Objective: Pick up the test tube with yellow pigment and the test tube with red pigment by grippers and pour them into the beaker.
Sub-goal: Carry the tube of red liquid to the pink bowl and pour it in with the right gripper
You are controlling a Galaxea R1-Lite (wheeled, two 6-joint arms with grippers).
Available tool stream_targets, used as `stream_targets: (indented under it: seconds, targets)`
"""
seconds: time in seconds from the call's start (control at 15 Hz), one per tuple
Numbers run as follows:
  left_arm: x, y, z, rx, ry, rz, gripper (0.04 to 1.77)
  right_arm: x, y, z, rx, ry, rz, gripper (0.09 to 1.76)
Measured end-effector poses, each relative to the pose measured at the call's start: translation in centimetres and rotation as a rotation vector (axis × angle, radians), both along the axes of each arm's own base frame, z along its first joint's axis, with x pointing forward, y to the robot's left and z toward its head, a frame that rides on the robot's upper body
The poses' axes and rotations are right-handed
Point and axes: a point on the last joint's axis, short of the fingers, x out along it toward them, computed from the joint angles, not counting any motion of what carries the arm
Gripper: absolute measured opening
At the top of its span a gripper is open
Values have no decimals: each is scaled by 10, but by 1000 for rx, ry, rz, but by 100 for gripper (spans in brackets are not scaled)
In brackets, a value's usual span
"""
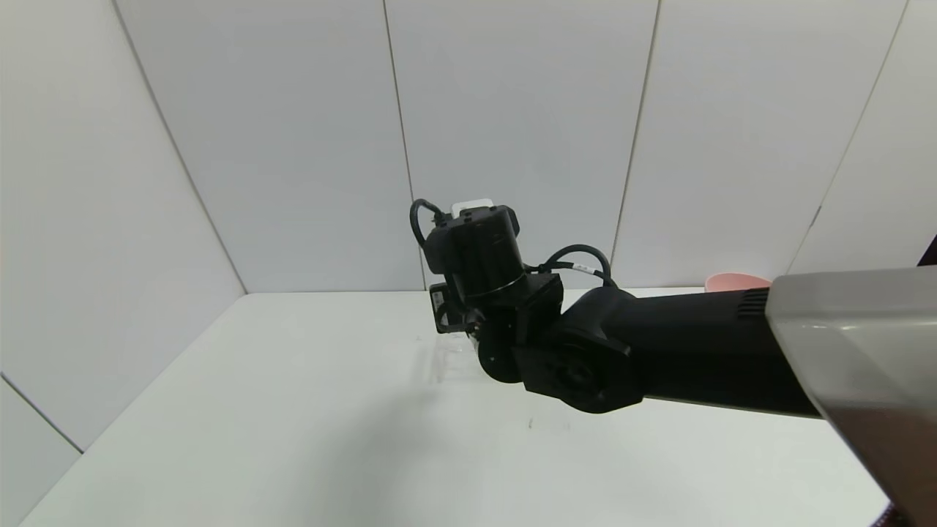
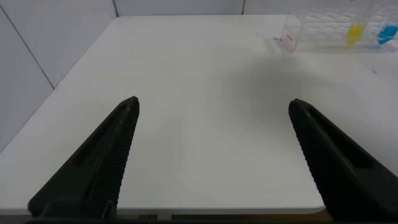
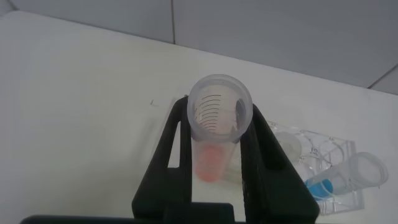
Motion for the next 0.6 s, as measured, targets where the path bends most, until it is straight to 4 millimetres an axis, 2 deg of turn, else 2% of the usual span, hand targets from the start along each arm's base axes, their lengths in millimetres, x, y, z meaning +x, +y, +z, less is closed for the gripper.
stream_targets:
  seconds: [0.33, 0.6]
  targets:
    - [0, 0, 0, 0, 0, 0, 172, -33, -28, -3, -61, 114, 203, 51]
    - [0, 0, 0, 0, 0, 0, 172, -52, -74, 2, -93, 185, 364, 51]
